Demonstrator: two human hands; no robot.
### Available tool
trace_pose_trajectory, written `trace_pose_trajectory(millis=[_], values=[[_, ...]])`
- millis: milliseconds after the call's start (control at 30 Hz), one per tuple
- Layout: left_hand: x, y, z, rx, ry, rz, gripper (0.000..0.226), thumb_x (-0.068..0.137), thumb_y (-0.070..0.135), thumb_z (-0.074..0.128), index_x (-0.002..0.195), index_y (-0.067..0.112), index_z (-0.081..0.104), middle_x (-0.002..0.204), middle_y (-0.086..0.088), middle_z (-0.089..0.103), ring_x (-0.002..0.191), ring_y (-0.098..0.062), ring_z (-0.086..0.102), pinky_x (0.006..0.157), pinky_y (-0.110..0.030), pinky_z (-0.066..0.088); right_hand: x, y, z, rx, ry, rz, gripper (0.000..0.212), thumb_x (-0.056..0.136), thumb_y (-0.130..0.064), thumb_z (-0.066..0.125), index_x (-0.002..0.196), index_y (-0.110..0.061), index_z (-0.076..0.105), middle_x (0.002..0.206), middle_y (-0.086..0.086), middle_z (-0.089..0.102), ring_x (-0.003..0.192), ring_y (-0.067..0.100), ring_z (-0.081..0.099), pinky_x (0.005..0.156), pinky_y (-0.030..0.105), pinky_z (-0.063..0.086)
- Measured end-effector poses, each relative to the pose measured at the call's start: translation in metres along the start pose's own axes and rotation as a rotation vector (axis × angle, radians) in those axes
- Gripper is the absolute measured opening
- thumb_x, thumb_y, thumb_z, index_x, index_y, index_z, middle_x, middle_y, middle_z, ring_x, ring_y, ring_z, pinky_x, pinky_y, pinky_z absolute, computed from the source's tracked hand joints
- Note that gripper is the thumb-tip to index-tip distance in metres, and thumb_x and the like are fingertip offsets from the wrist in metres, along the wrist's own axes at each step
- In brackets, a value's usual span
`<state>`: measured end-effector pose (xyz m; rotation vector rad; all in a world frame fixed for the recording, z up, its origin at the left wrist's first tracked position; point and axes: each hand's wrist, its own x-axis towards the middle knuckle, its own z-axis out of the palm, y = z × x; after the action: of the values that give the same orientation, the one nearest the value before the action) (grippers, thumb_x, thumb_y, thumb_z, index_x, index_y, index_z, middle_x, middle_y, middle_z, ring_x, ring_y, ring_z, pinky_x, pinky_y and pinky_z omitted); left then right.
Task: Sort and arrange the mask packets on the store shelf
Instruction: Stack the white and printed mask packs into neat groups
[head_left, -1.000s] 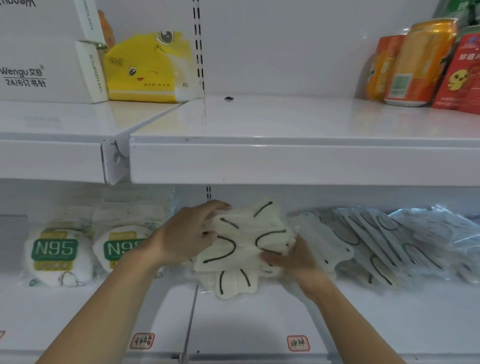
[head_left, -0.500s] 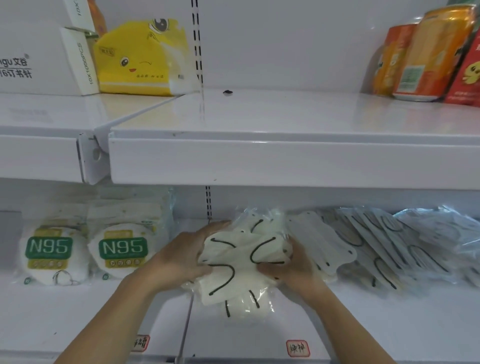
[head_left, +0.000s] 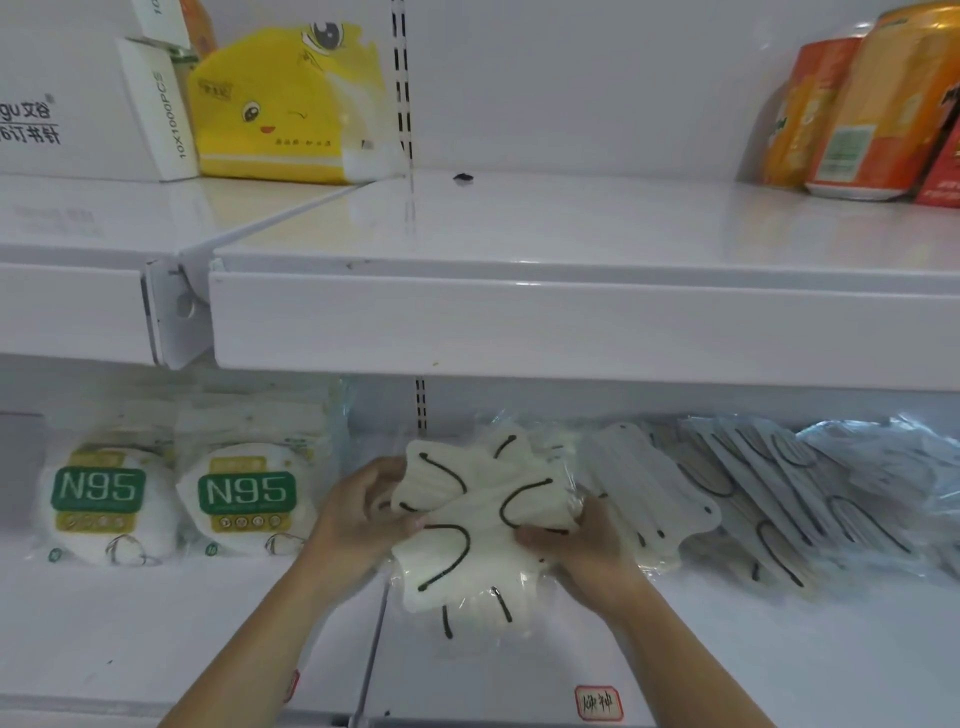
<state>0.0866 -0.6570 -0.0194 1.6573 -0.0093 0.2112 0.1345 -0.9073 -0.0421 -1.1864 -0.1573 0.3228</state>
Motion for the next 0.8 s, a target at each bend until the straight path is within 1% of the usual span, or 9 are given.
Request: trace_pose_trajectory(millis=[100,200,300,400,467,533,633,733,800], values=[[-0.003,-0.016,0.002,-0.093,0.006,-0.022,0.08,0.069,-0.012,0.085,0.131,0.027,0.054,0.124,0.012,0.066,0.121,0.009,0.056,0.083,-0.017,0.055,0.001,-0.001,-0.002,-0.008,0.041,-0.025,0.037,0.071,0.017,0.079,0.106,0.014,0.065,0.1,0.033,0.071,0.091,0.05,0.07,0.074,0.05,0.059],[-0.007,-0.026,0.002,-0.211,0.068,-0.015,0.1,0.061,0.016,0.097,0.142,0.04,0.043,0.139,0.004,0.051,0.132,-0.011,0.049,0.087,-0.027,0.056,-0.005,-0.008,-0.004,-0.014,0.125,-0.108,0.012,0.083,0.017,0.069,0.092,0.008,0.071,0.084,0.026,0.069,0.075,0.041,0.067,0.059,0.044,0.056],[-0.01,-0.035,0.001,-0.226,0.124,0.002,0.118,0.045,0.046,0.098,0.146,0.04,0.037,0.135,-0.003,0.056,0.122,-0.018,0.06,0.086,-0.028,0.057,-0.008,-0.02,-0.007,0.091,0.171,-0.168,0.016,0.087,0.006,0.068,0.1,-0.001,0.074,0.103,0.025,0.072,0.092,0.042,0.071,0.078,0.06,0.057],[-0.01,-0.043,-0.001,-0.041,0.11,0.015,0.085,0.068,0.04,0.091,0.14,0.045,0.044,0.141,0.013,0.053,0.127,-0.002,0.054,0.11,-0.04,0.046,-0.006,-0.034,-0.004,0.202,0.199,-0.176,0.035,0.085,0.001,0.07,0.12,0.002,0.066,0.115,0.023,0.072,0.103,0.038,0.071,0.086,0.051,0.06],[-0.01,-0.049,0.0,0.161,0.115,0.037,0.073,0.087,0.018,0.078,0.141,0.05,0.041,0.147,0.023,0.046,0.136,0.001,0.045,0.119,-0.047,0.035,-0.004,-0.038,0.0,0.231,0.227,-0.151,0.031,0.086,0.0,0.07,0.117,0.0,0.068,0.109,0.019,0.072,0.092,0.03,0.074,0.071,0.04,0.062],[-0.009,-0.045,0.006,0.316,0.215,0.069,0.075,0.091,0.018,0.073,0.15,0.043,0.032,0.155,0.018,0.035,0.145,-0.004,0.033,0.122,-0.041,0.027,-0.006,-0.036,0.003,0.238,0.237,-0.115,0.022,0.087,-0.001,0.071,0.109,-0.003,0.071,0.099,0.015,0.073,0.078,0.023,0.073,0.057,0.031,0.058],[-0.016,-0.024,0.013,0.332,0.368,0.242,0.058,0.097,0.036,0.063,0.15,0.025,0.043,0.151,0.009,0.045,0.142,-0.011,0.041,0.116,-0.034,0.034,-0.013,-0.029,0.009,0.297,0.229,-0.083,0.017,0.089,0.003,0.068,0.106,0.0,0.07,0.092,0.014,0.072,0.075,0.022,0.073,0.057,0.03,0.058],[-0.024,-0.006,0.016,-0.086,0.107,0.057,0.068,0.082,0.072,0.057,0.133,0.027,0.059,0.124,0.003,0.068,0.112,-0.017,0.067,0.094,-0.036,0.054,-0.019,-0.019,0.014,0.385,0.215,-0.07,0.022,0.093,0.007,0.062,0.114,0.004,0.066,0.101,0.019,0.072,0.088,0.029,0.073,0.065,0.039,0.061],[-0.029,-0.01,0.025,-0.162,-0.049,-0.098,0.057,0.07,0.067,0.07,0.115,0.031,0.065,0.106,0.0,0.074,0.099,-0.021,0.071,0.084,-0.035,0.055,-0.02,-0.01,0.018,0.472,0.22,-0.014,0.024,0.094,0.003,0.063,0.118,0.001,0.067,0.111,0.02,0.069,0.096,0.032,0.072,0.065,0.039,0.061]])
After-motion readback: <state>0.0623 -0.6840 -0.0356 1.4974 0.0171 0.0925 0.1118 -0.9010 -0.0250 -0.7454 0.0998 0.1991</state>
